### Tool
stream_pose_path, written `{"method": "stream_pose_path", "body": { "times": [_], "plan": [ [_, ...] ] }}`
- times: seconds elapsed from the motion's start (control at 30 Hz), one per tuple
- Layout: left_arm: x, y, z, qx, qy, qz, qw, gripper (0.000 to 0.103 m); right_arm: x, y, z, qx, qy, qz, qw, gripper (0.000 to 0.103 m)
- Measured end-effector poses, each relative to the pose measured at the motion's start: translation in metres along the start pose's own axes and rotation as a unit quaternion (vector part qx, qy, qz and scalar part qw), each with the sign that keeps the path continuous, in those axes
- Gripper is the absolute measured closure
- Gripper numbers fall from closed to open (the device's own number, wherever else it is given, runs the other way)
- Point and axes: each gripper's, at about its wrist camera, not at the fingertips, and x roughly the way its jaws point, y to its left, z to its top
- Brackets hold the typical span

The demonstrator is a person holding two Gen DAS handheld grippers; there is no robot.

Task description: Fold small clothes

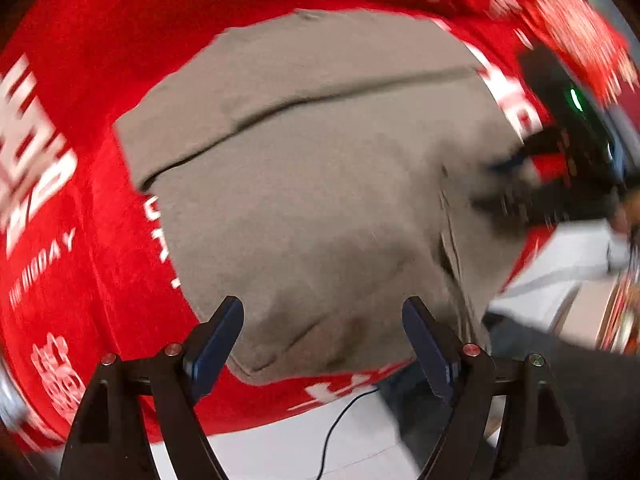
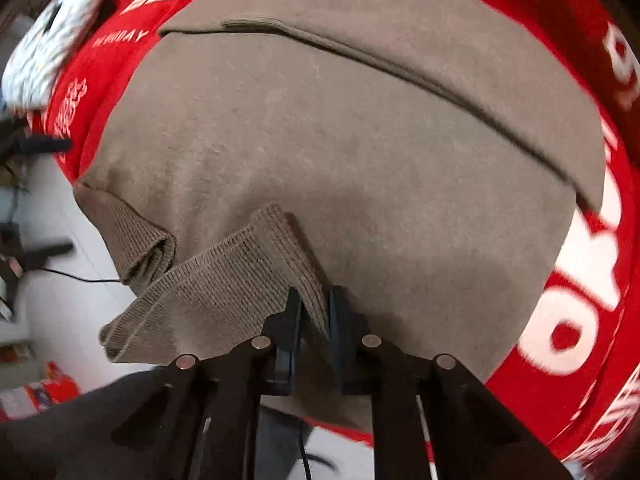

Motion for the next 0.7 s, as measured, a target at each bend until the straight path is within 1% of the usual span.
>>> {"method": "stream_pose_path", "body": {
  "times": [0.1,0.17,0.23,0.3,0.33,0.37,0.4,0.43,0.47,0.53,0.57,0.63,0.7],
  "plan": [
    [0.012,-0.023,-0.005,0.08,0.01,0.005,0.9968,0.021,-0.001,-0.014,-0.004,0.035,-0.004,0.027,0.999,0.089],
    [0.024,-0.036,-0.005,0.113,0.018,0.002,0.9934,0.021,-0.001,-0.018,-0.005,0.049,-0.006,0.033,0.998,0.088],
    [0.035,-0.044,-0.005,0.132,0.021,0.001,0.991,0.021,0.0,-0.017,-0.009,0.041,-0.007,0.023,0.999,0.087],
    [0.046,-0.051,-0.002,0.141,0.024,0.005,0.9897,0.021,-0.001,-0.012,-0.011,0.024,-0.009,0.003,1.0,0.088],
    [0.052,-0.052,0.001,0.14,0.025,0.006,0.9898,0.023,-0.001,-0.006,-0.01,0.018,-0.011,-0.007,1.0,0.092],
    [0.056,-0.054,0.004,0.136,0.026,0.003,0.9904,0.043,-0.002,-0.002,-0.011,0.015,-0.015,-0.012,1.0,0.096],
    [0.059,-0.053,0.006,0.128,0.031,-0.007,0.9912,0.059,-0.006,0.001,-0.012,0.015,-0.018,-0.014,1.0,0.096],
    [0.061,-0.051,0.01,0.115,0.039,-0.021,0.9924,0.091,-0.012,0.004,-0.014,0.016,-0.026,-0.016,0.999,0.096],
    [0.061,-0.046,0.012,0.094,0.043,-0.037,0.994,0.095,-0.02,0.003,-0.016,0.02,-0.035,-0.016,0.999,0.096],
    [0.049,-0.028,0.014,0.041,0.035,-0.073,0.9959,0.095,-0.039,-0.001,-0.021,0.034,-0.052,-0.014,0.998,0.096],
    [0.042,-0.02,0.013,0.018,0.03,-0.084,0.9959,0.095,-0.048,-0.006,-0.024,0.039,-0.06,-0.013,0.997,0.096],
    [0.02,0.002,0.011,-0.039,0.012,-0.104,0.9938,0.095,-0.068,-0.015,-0.029,0.049,-0.078,-0.017,0.996,0.096],
    [0.0,0.021,0.009,-0.085,-0.005,-0.11,0.9903,0.095,-0.09,-0.021,-0.027,0.057,-0.1,-0.022,0.993,0.096]
  ]
}}
